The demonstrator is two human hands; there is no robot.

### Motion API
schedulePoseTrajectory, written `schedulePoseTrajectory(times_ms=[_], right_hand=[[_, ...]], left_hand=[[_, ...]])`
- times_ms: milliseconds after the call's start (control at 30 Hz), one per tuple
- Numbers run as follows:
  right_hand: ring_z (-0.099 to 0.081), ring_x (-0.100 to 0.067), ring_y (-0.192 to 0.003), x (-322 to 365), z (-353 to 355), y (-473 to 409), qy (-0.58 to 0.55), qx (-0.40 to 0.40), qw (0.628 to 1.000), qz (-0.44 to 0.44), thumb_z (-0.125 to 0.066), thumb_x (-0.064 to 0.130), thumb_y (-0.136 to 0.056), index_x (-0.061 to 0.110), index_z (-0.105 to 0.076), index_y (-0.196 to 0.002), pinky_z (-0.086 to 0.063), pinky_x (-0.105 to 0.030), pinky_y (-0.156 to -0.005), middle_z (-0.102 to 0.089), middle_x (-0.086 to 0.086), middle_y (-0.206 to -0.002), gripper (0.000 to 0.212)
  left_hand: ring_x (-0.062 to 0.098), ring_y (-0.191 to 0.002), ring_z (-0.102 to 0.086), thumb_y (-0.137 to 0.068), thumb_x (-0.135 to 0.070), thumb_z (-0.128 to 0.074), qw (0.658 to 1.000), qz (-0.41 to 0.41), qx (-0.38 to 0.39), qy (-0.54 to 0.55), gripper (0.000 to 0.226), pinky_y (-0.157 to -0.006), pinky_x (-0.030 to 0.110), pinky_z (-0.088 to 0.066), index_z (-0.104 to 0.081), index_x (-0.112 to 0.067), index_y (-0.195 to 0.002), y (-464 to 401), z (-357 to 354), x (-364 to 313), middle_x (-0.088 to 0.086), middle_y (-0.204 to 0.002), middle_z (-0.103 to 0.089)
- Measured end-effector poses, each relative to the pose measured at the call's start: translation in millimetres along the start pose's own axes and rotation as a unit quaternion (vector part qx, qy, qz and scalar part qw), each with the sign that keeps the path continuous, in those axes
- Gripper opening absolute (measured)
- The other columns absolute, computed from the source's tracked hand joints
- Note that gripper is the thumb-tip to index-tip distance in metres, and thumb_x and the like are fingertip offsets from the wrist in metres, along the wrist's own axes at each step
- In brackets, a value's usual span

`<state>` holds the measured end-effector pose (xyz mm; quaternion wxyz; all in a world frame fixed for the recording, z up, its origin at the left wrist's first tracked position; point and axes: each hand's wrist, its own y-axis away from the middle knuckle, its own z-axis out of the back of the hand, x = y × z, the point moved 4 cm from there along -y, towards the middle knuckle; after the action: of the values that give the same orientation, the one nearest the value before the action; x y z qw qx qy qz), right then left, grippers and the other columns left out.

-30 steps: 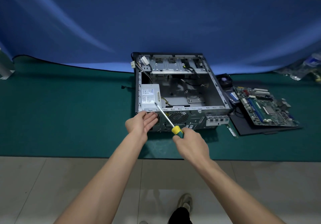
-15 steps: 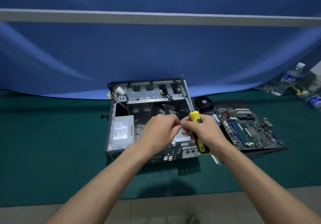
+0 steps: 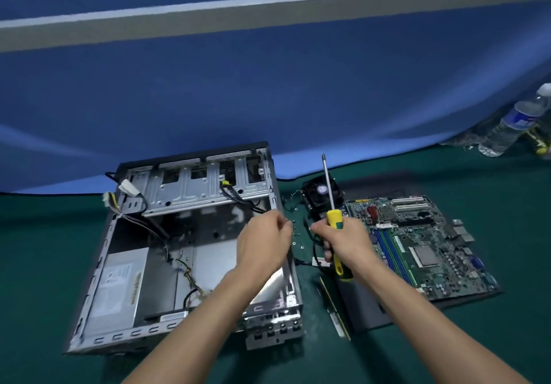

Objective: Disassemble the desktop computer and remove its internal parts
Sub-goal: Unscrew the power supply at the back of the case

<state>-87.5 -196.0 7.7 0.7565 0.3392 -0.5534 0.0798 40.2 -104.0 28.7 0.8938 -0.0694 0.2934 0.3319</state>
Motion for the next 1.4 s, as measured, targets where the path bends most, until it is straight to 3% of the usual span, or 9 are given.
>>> schedulePoseTrajectory(times_ms=[67, 167, 300, 433, 567, 867, 1100, 1267, 1400], right_hand=[[-0.046, -0.015, -0.036, -18.5, 3.8, -21.9, 0.038, -0.023, 0.999, -0.021, -0.065, 0.012, -0.087, 0.012, -0.063, -0.068, -0.045, -0.032, -0.048, -0.049, -0.001, -0.045, 0.019], [-0.054, -0.026, -0.048, -44.3, 1.7, -51.7, 0.095, -0.043, 0.993, -0.054, -0.066, 0.015, -0.086, 0.013, -0.060, -0.067, -0.052, -0.046, -0.062, -0.052, -0.005, -0.051, 0.020], [-0.055, -0.025, -0.061, -59.3, -13.8, -85.9, 0.221, -0.050, 0.972, -0.058, -0.064, 0.026, -0.088, 0.018, -0.053, -0.062, -0.042, -0.031, -0.058, -0.055, -0.002, -0.059, 0.029], [-0.059, -0.028, -0.077, -58.4, -33.3, -112.3, 0.314, -0.039, 0.947, -0.056, -0.060, 0.028, -0.089, 0.014, -0.063, -0.083, -0.044, -0.030, -0.063, -0.062, -0.005, -0.078, 0.016], [-0.055, -0.028, -0.075, -59.9, -44.3, -132.3, 0.373, -0.049, 0.925, -0.050, -0.058, 0.024, -0.088, 0.012, -0.065, -0.088, -0.039, -0.028, -0.062, -0.061, -0.006, -0.081, 0.014], [-0.060, -0.029, -0.076, -70.7, -56.8, -143.4, 0.434, -0.034, 0.899, -0.057, -0.057, 0.018, -0.086, 0.013, -0.048, -0.067, -0.040, -0.028, -0.062, -0.067, -0.010, -0.086, 0.022], [-0.060, -0.030, -0.071, -56.3, -43.4, -115.1, 0.278, 0.019, 0.959, -0.043, -0.048, 0.032, -0.092, 0.006, -0.059, -0.071, -0.044, -0.032, -0.061, -0.064, -0.010, -0.071, 0.035], [-0.055, -0.026, -0.070, -60.4, -36.7, -80.0, 0.471, 0.130, 0.872, -0.031, -0.040, 0.041, -0.096, 0.012, -0.048, -0.063, -0.038, -0.028, -0.057, -0.054, -0.002, -0.066, 0.045], [-0.064, -0.027, -0.092, -79.4, -41.9, -73.5, 0.561, 0.175, 0.806, -0.066, -0.040, 0.039, -0.099, 0.004, -0.063, -0.107, -0.050, -0.032, -0.083, -0.066, -0.011, -0.110, 0.043]], left_hand=[[0.010, -0.056, -0.047, -0.090, -0.026, -0.048, 0.997, 0.080, -0.005, -0.006, 0.026, -0.047, 0.025, -0.028, -0.047, -0.019, -0.065, -10.7, -19.0, 10.7, -0.007, -0.060, -0.053], [0.013, -0.050, -0.041, -0.093, -0.029, -0.044, 0.992, 0.109, -0.056, -0.014, 0.040, -0.047, 0.029, -0.025, -0.034, -0.020, -0.056, -15.2, -38.8, 13.1, -0.007, -0.053, -0.043], [0.012, -0.047, -0.036, -0.098, -0.037, -0.038, 0.987, 0.119, -0.110, -0.025, 0.047, -0.051, 0.030, -0.023, -0.028, -0.024, -0.054, -16.9, -46.0, 13.9, -0.009, -0.050, -0.037], [0.018, -0.052, -0.036, -0.100, -0.035, -0.033, 0.984, 0.136, -0.098, -0.061, 0.047, -0.054, 0.031, -0.024, -0.025, -0.024, -0.055, -19.3, -48.0, 14.9, -0.009, -0.053, -0.034], [0.022, -0.055, -0.036, -0.099, -0.034, -0.035, 0.983, 0.145, -0.100, -0.057, 0.045, -0.054, 0.032, -0.024, -0.024, -0.023, -0.056, -19.3, -49.9, 14.3, -0.005, -0.056, -0.038], [0.023, -0.053, -0.032, -0.097, -0.030, -0.042, 0.983, 0.137, -0.116, -0.041, 0.043, -0.052, 0.031, -0.024, -0.028, -0.020, -0.058, -20.0, -48.8, 13.9, -0.003, -0.056, -0.038], [0.024, -0.054, -0.033, -0.097, -0.030, -0.042, 0.985, 0.131, -0.110, -0.033, 0.044, -0.052, 0.031, -0.023, -0.027, -0.019, -0.057, -19.8, -48.5, 15.2, -0.004, -0.055, -0.035], [0.021, -0.053, -0.033, -0.097, -0.031, -0.040, 0.985, 0.137, -0.100, -0.031, 0.049, -0.053, 0.031, -0.021, -0.021, -0.023, -0.053, -20.1, -49.4, 15.5, -0.008, -0.050, -0.029], [0.012, -0.045, -0.030, -0.096, -0.030, -0.041, 0.984, 0.128, -0.117, -0.027, 0.049, -0.049, 0.030, -0.017, -0.023, -0.023, -0.051, -19.9, -49.0, 16.8, -0.009, -0.048, -0.030]])
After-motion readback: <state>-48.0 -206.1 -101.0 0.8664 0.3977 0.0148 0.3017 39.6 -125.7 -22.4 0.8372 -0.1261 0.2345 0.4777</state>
